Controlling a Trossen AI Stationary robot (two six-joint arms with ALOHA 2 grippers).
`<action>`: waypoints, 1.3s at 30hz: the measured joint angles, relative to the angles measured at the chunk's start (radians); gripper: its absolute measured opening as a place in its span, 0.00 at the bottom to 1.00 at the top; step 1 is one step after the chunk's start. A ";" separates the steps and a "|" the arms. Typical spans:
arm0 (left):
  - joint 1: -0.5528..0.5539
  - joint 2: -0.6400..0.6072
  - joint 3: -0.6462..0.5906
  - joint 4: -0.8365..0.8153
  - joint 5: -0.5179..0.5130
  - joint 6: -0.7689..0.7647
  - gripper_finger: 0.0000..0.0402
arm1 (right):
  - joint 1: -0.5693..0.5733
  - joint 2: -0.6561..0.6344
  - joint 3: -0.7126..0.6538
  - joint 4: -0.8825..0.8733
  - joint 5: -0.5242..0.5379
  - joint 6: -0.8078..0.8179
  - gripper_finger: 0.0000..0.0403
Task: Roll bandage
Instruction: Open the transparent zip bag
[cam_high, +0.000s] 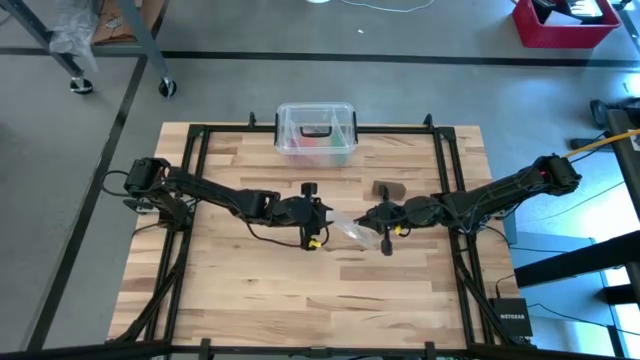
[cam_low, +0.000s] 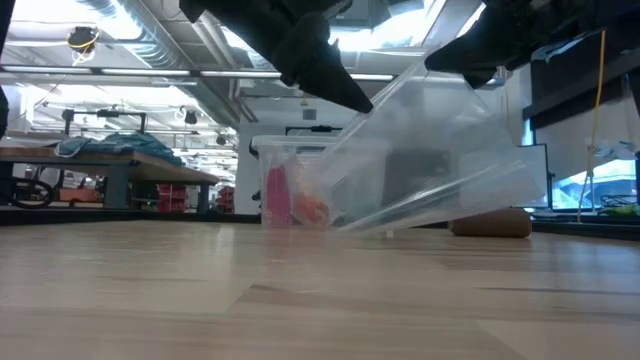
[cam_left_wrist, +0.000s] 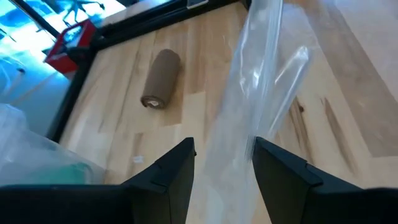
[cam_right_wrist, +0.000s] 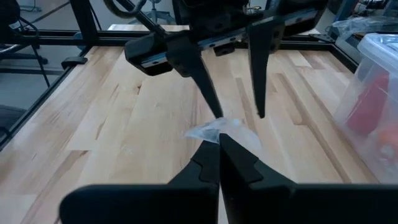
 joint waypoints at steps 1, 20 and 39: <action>-0.003 -0.001 0.000 0.001 -0.010 0.008 0.38 | 0.000 0.000 0.000 0.000 -0.009 0.003 0.01; -0.016 0.082 0.001 0.048 -0.016 0.088 0.37 | 0.000 0.052 0.000 0.066 -0.027 0.036 0.01; -0.032 0.040 0.058 -0.133 -0.040 0.081 0.01 | 0.000 0.061 0.000 0.110 -0.026 0.147 0.05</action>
